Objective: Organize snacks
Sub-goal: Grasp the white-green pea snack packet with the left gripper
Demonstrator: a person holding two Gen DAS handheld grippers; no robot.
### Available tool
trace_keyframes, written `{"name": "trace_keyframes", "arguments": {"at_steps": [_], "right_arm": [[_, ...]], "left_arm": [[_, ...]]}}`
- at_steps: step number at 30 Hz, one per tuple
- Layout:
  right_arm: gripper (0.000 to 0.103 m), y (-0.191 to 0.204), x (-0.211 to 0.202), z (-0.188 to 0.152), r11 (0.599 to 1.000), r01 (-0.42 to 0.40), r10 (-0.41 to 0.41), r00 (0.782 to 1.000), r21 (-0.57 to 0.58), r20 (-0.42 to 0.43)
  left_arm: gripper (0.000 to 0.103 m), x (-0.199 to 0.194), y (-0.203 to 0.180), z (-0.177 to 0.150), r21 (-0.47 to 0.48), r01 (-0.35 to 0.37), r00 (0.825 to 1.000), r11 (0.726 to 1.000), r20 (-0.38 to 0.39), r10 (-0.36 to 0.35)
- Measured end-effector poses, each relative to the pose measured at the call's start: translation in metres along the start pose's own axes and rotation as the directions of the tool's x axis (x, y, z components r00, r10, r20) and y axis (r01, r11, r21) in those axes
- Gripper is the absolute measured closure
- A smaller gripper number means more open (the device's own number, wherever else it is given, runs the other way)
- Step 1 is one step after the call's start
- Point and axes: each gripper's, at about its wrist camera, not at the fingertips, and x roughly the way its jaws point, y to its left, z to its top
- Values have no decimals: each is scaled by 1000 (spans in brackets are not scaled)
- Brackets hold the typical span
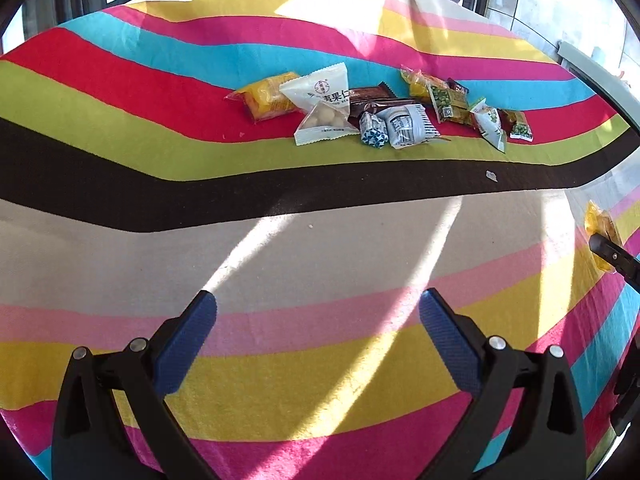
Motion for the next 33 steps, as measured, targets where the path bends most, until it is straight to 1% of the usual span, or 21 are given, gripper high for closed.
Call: {"name": "trace_keyframes", "arguments": {"at_steps": [3, 5, 7, 10, 11, 13, 16, 19, 20, 22, 23, 24, 25, 26, 27, 28, 29, 30, 33], "right_arm": [[57, -14, 2, 0, 997, -18, 18, 1000, 80, -5], [57, -16, 2, -1, 995, -28, 28, 1000, 94, -3], [57, -16, 3, -1, 995, -33, 33, 999, 98, -3], [57, -17, 2, -2, 993, -44, 44, 999, 105, -1], [57, -18, 2, -2, 993, -47, 47, 999, 107, -1], [57, -19, 2, -2, 992, -54, 54, 999, 110, 0], [57, -21, 2, -2, 990, -70, 71, 997, 121, 3], [57, -23, 2, -3, 987, -90, 90, 996, 134, 7], [56, -24, 2, -3, 986, -96, 96, 995, 138, 8], [56, -25, 2, -3, 984, -107, 107, 994, 144, 10], [56, -25, 2, -3, 983, -111, 111, 994, 145, 10], [56, -25, 2, -4, 982, -115, 115, 993, 147, 11], [56, -25, 2, -4, 981, -120, 120, 993, 149, 12], [56, -25, 1, -4, 981, -125, 125, 992, 150, 12], [56, -25, 2, -4, 980, -128, 127, 992, 150, 12], [56, -25, 2, -4, 980, -130, 129, 992, 151, 13], [56, -26, 1, -5, 979, -133, 132, 991, 153, 14], [56, -26, 1, -5, 979, -135, 135, 991, 154, 14], [56, -26, 1, -5, 978, -137, 136, 991, 155, 15]], "left_arm": [[2, 5, -47, 24, 112, 5, 999, 994, 41, -10], [2, 15, -82, 42, 192, -19, 997, 981, 73, 5], [2, 30, -117, 60, 280, -42, 995, 959, 98, 15], [2, 56, -162, 86, 379, -124, 984, 917, 164, 65], [2, 65, -172, 94, 390, -133, 983, 911, 169, 72], [2, 80, -187, 113, 392, -123, 985, 912, 158, 65], [2, 102, -206, 135, 403, -140, 985, 905, 147, 87], [2, 122, -221, 147, 448, -163, 984, 879, 141, 110], [2, 124, -225, 150, 464, -169, 982, 870, 156, 107], [2, 127, -229, 153, 497, -166, 982, 852, 158, 100], [6, 126, -229, 153, 514, -155, 984, 843, 154, 87], [23, 124, -229, 151, 537, -113, 990, 836, 135, 47], [39, 122, -228, 150, 557, -38, 995, 829, 97, -20], [63, 120, -227, 148, 563, 8, 996, 826, 67, -55], [65, 116, -228, 144, 563, 8, 996, 826, 70, -58], [66, 111, -227, 139, 572, -1, 995, 820, 84, -57], [69, 105, -226, 133, 577, 8, 993, 817, 88, -73], [74, 97, -222, 127, 567, 26, 991, 823, 91, -95], [75, 67, -201, 108, 484, 137, 978, 865, 74, -196]]}}
